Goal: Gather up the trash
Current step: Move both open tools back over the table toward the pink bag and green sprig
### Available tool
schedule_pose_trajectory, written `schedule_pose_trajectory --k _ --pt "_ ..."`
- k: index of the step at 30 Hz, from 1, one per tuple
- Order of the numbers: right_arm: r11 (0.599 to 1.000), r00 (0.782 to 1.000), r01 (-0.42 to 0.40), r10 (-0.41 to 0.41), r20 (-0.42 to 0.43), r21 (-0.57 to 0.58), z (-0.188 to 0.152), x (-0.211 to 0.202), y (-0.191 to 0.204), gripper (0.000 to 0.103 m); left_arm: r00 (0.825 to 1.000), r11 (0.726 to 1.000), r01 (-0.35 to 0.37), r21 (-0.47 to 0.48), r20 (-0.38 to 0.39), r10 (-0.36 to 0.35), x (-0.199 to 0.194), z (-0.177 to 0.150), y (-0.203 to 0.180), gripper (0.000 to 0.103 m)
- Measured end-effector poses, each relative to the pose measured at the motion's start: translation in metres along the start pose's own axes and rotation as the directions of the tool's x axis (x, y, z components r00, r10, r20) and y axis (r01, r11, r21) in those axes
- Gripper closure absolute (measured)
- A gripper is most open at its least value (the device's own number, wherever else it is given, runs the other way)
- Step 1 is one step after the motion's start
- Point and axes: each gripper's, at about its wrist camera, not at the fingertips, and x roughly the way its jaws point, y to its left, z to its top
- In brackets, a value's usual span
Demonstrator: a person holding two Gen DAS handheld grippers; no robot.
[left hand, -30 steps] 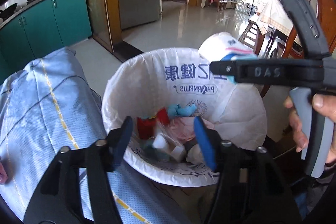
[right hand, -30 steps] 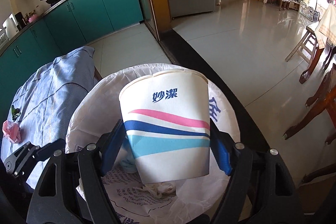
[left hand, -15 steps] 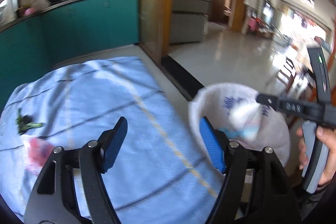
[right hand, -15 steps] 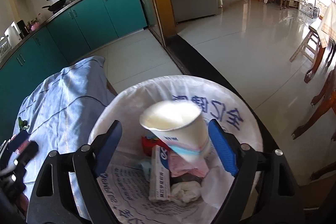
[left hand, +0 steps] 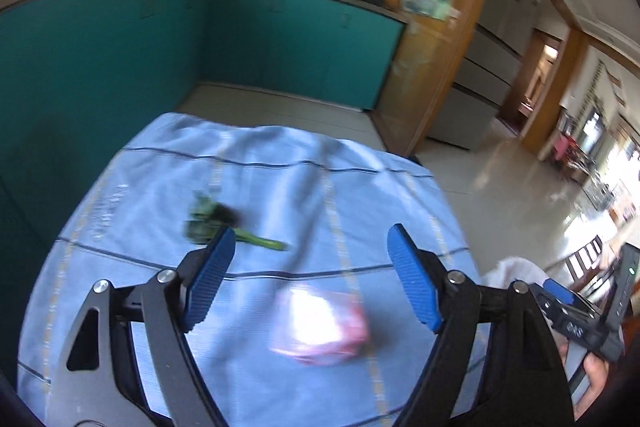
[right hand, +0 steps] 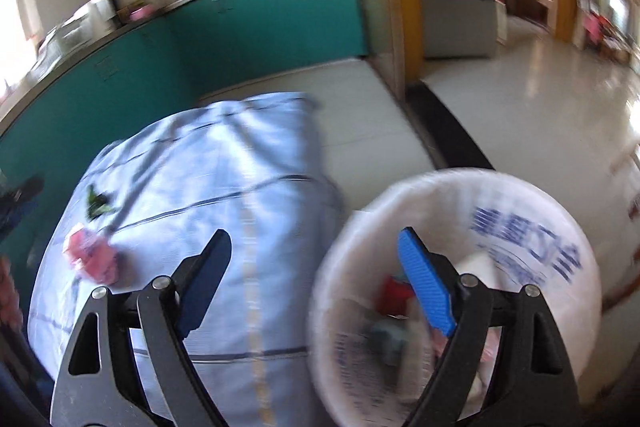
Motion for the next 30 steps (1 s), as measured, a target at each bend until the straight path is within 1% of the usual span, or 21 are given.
schedule_pose_trajectory --k 1,2,3,4,6,8,10,12,14,16,17,18,20,21,22,24,25,26,27,28,30 --pt "0.999 1.0 -0.028 0.028 0.002 -0.021 0.001 0.002 0.01 0.02 1.0 1.0 -0.021 -0.003 0.002 0.021 0.0 0.001 0.009 0.024" --pt "0.996 0.997 -0.077 0.077 -0.002 -0.047 0.001 0.003 0.025 0.018 0.999 0.999 -0.041 -0.001 0.001 0.041 0.0 0.002 0.015 0.024" --pt "0.985 0.989 -0.15 0.149 -0.017 -0.084 0.0 0.007 0.045 0.016 0.998 0.998 -0.059 0.001 -0.001 0.059 0.001 0.002 0.022 0.024" --pt "0.975 0.981 -0.192 0.19 -0.031 -0.11 -0.001 0.01 0.06 0.014 0.997 0.997 -0.081 0.004 -0.005 0.081 0.002 0.002 0.03 0.024" --pt "0.941 0.96 -0.279 0.266 -0.087 -0.194 -0.006 0.02 0.102 0.013 0.993 0.993 -0.117 0.002 -0.025 0.117 0.009 0.003 0.047 0.023" --pt "0.907 0.946 -0.322 0.301 -0.117 -0.271 -0.009 0.025 0.14 0.013 0.989 0.99 -0.141 -0.009 -0.045 0.14 0.017 0.004 0.059 0.022" --pt "0.877 0.938 -0.348 0.322 -0.133 -0.332 -0.01 0.033 0.173 0.013 0.989 0.992 -0.126 -0.031 -0.082 0.123 0.035 0.013 0.067 0.021" --pt "0.862 0.937 -0.348 0.313 -0.152 -0.369 -0.01 0.046 0.201 0.012 0.99 0.994 -0.104 -0.042 -0.105 0.099 0.051 0.017 0.071 0.021" --pt "0.86 0.938 -0.345 0.298 -0.179 -0.376 -0.01 0.062 0.216 0.012 0.984 0.993 -0.107 -0.052 -0.147 0.098 0.073 0.016 0.077 0.021" --pt "0.864 0.937 -0.339 0.277 -0.212 -0.372 -0.012 0.08 0.225 0.012 0.971 0.992 -0.11 -0.065 -0.218 0.094 0.096 0.012 0.083 0.021" --pt "0.868 0.937 -0.337 0.27 -0.224 -0.365 -0.013 0.088 0.226 0.013 0.967 0.991 -0.115 -0.068 -0.236 0.096 0.103 0.011 0.083 0.021" --pt "0.873 0.935 -0.339 0.27 -0.231 -0.351 -0.014 0.094 0.223 0.017 0.962 0.99 -0.125 -0.067 -0.253 0.104 0.111 0.01 0.085 0.021" --pt "0.883 0.928 -0.348 0.276 -0.251 -0.315 -0.015 0.1 0.218 0.035 0.957 0.99 -0.128 -0.054 -0.267 0.109 0.121 0.007 0.085 0.025" --pt "0.886 0.925 -0.354 0.285 -0.25 -0.299 -0.014 0.101 0.214 0.036 0.955 0.991 -0.13 -0.043 -0.275 0.114 0.124 0.006 0.084 0.031" --pt "0.888 0.925 -0.355 0.289 -0.246 -0.293 -0.015 0.1 0.213 0.038 0.951 0.991 -0.135 -0.026 -0.285 0.122 0.127 0.005 0.083 0.042" --pt "0.889 0.927 -0.353 0.291 -0.237 -0.293 -0.014 0.097 0.21 0.041 0.946 0.99 -0.139 -0.002 -0.297 0.132 0.133 0.002 0.082 0.053" --pt "0.887 0.926 -0.358 0.297 -0.233 -0.291 -0.014 0.095 0.208 0.042 0.95 0.991 -0.13 0.012 -0.286 0.128 0.132 0.002 0.08 0.066" --pt "0.885 0.923 -0.366 0.307 -0.231 -0.287 -0.014 0.093 0.207 0.043 0.952 0.994 -0.105 0.019 -0.288 0.106 0.132 0.001 0.077 0.072" --pt "0.884 0.923 -0.369 0.312 -0.226 -0.287 -0.014 0.09 0.207 0.044 0.954 0.993 -0.113 0.034 -0.277 0.118 0.128 0.002 0.074 0.078" --pt "0.884 0.925 -0.365 0.31 -0.219 -0.29 -0.014 0.088 0.206 0.044 0.956 0.991 -0.124 0.047 -0.263 0.132 0.126 0.002 0.072 0.084" --pt "0.888 0.933 -0.349 0.301 -0.197 -0.298 -0.014 0.08 0.2 0.044 0.963 0.992 -0.117 0.047 -0.238 0.125 0.116 0.004 0.071 0.09"
